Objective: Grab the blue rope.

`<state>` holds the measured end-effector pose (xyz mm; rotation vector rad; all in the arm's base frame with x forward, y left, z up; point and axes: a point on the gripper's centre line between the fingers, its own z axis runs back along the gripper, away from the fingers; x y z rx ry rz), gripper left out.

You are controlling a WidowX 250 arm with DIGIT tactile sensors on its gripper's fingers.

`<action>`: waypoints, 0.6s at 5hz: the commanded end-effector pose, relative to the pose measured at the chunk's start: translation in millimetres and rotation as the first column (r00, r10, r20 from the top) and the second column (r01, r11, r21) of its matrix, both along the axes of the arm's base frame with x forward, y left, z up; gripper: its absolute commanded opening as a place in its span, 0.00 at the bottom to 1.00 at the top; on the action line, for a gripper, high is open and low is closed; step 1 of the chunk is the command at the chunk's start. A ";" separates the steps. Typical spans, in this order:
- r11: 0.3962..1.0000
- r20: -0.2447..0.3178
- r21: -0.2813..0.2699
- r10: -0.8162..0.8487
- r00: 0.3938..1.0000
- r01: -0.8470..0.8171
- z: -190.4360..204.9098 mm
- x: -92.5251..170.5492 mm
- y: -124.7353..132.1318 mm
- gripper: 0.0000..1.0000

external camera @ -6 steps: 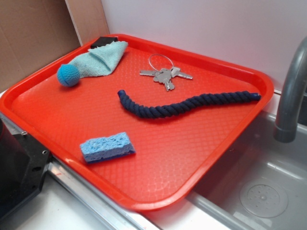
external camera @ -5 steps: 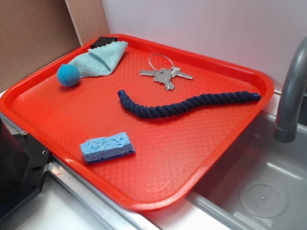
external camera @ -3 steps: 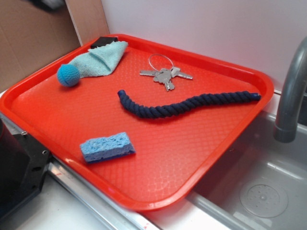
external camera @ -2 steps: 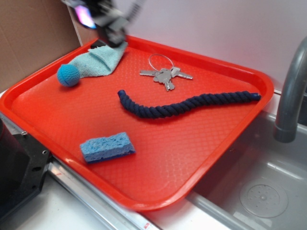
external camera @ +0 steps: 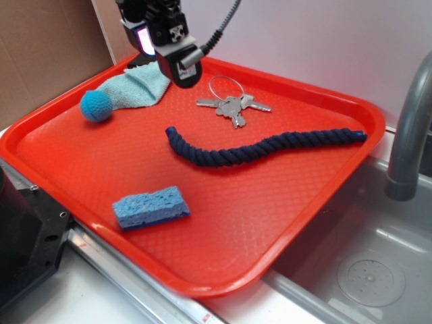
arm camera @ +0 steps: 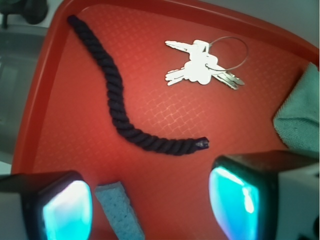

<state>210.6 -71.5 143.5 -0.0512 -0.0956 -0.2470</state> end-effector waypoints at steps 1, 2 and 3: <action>0.997 0.070 0.021 -0.074 0.995 0.073 -15.4 22.8 -27.5 1.00; 0.992 0.075 0.070 -0.109 0.991 0.104 -27.4 37.7 -43.3 1.00; 0.983 0.090 0.006 -0.185 0.979 0.185 -48.1 59.4 -60.2 1.00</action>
